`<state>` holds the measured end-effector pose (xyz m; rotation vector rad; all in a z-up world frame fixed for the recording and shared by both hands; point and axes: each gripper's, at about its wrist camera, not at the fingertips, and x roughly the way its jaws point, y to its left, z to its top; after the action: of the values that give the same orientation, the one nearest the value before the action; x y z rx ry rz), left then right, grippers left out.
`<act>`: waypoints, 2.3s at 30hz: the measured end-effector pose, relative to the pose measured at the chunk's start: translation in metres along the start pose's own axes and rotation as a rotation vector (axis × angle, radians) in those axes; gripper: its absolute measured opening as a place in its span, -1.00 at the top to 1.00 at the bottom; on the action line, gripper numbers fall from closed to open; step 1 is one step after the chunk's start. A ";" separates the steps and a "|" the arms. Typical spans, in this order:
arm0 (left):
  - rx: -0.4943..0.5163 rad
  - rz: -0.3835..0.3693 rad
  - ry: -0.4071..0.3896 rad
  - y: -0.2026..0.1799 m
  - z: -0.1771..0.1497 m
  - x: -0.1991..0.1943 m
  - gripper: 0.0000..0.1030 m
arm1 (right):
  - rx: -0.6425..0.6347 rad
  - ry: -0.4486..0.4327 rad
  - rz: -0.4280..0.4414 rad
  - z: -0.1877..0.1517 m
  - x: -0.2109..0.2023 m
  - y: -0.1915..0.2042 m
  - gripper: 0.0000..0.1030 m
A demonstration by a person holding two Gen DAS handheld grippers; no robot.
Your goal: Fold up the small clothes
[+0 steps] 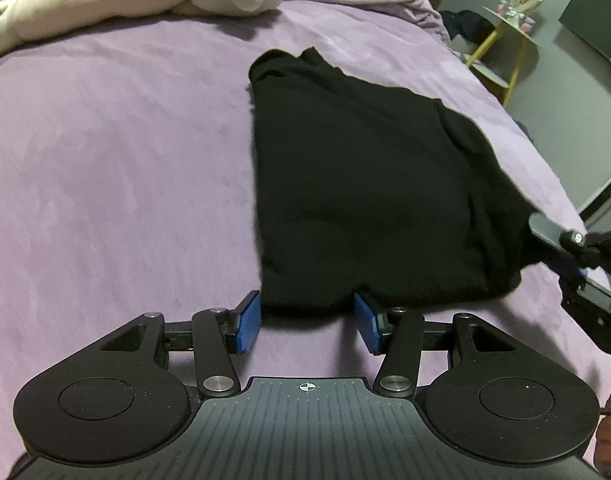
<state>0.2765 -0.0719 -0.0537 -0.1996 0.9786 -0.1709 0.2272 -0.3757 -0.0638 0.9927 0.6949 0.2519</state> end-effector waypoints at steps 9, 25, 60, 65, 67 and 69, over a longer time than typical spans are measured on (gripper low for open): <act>-0.011 0.048 -0.035 0.002 0.014 0.002 -0.05 | -0.066 0.035 -0.151 0.001 0.003 -0.007 0.84; -0.311 0.016 -0.088 0.070 0.029 -0.018 0.03 | -0.203 0.065 -0.252 0.011 0.011 0.001 0.72; -0.345 -0.325 -0.047 0.092 0.080 -0.003 0.47 | -0.095 0.251 0.016 0.029 0.101 0.036 0.64; -0.319 -0.215 -0.019 0.137 0.043 -0.049 0.47 | -0.127 0.428 0.052 -0.028 0.117 0.055 0.63; -0.310 -0.155 0.022 0.152 0.027 -0.055 0.41 | -0.204 0.470 0.019 -0.050 0.120 0.064 0.56; -0.305 -0.112 0.036 0.162 0.016 -0.060 0.33 | -0.279 0.461 -0.029 -0.058 0.116 0.074 0.44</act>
<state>0.2660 0.1002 -0.0362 -0.5335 1.0273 -0.1268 0.2864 -0.2391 -0.0707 0.6586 1.0599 0.5472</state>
